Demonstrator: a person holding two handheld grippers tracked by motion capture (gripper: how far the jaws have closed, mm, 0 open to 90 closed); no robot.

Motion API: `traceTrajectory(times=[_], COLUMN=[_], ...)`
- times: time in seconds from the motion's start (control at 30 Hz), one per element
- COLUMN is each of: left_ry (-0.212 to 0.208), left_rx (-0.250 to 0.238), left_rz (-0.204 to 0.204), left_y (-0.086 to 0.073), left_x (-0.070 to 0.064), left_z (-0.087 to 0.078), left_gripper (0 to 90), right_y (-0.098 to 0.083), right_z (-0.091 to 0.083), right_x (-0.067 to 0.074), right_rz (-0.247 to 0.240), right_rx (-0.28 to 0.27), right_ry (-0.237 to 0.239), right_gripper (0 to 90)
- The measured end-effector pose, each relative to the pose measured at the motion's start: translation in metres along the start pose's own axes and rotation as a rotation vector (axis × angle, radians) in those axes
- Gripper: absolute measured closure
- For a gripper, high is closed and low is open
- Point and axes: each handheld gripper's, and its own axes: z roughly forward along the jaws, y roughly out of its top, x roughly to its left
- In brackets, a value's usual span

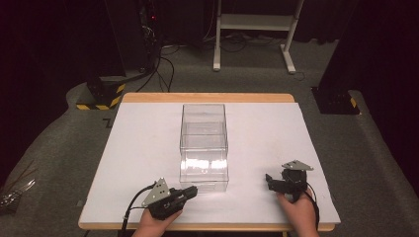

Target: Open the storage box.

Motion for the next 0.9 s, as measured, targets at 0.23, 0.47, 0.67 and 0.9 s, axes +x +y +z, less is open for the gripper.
traceTrajectory(times=[0.23,0.47,0.67,0.9], left_ry=[-0.009,-0.011,-0.015,-0.010], left_rx=[0.001,0.004,-0.005,0.000], left_rz=[-0.005,-0.011,-0.015,-0.010], left_y=[-0.002,-0.005,-0.008,-0.008], left_x=[-0.008,-0.011,-0.012,-0.013], left_z=[-0.005,-0.008,-0.011,-0.015], left_gripper=[84.6,84.6,84.6,83.3], right_y=[0.000,0.000,0.000,0.000], right_z=[0.000,0.000,0.000,0.000], right_x=[0.000,0.000,0.000,0.000], right_rz=[-0.001,-0.001,-0.001,0.000], right_rx=[0.002,0.002,0.002,0.002], right_ry=[0.000,0.000,0.000,0.000], right_gripper=[11.7,11.7,11.7,11.8])
